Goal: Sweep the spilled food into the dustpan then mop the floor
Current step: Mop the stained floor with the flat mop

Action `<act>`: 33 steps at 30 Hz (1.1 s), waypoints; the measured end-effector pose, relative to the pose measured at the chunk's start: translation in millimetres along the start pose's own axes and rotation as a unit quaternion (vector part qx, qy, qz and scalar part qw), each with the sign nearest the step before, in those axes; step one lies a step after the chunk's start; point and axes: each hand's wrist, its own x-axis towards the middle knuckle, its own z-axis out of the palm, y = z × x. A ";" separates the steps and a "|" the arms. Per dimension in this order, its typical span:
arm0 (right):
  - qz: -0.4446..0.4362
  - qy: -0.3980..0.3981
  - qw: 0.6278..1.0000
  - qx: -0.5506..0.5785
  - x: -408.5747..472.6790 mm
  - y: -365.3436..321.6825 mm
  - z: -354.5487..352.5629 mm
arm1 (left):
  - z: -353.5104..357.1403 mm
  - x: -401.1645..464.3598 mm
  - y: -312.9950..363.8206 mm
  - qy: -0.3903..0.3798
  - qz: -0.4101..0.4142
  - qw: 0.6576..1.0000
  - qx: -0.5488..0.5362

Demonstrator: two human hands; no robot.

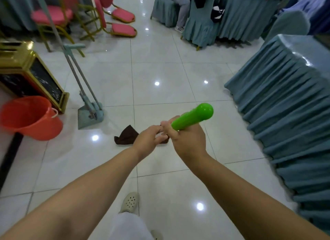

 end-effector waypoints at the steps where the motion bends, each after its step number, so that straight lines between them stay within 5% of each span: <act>1: -0.003 -0.001 0.999 0.043 -5.1 -0.7 -3.4 | 1.8 -9.8 0.2 -0.006 0.000 1.000 -0.013; 8: -0.023 -0.065 0.982 0.177 -48.8 -35.0 7.1 | -2.0 -81.1 0.1 0.037 0.026 0.999 0.008; 22: -0.270 -0.155 0.948 0.057 -97.1 -164.4 77.8 | -80.3 -205.3 -46.5 0.233 -0.062 0.970 0.009; 33: -0.353 -0.247 0.899 0.078 -193.6 -294.5 176.4 | -180.3 -347.5 -117.1 0.350 -0.090 0.930 -0.071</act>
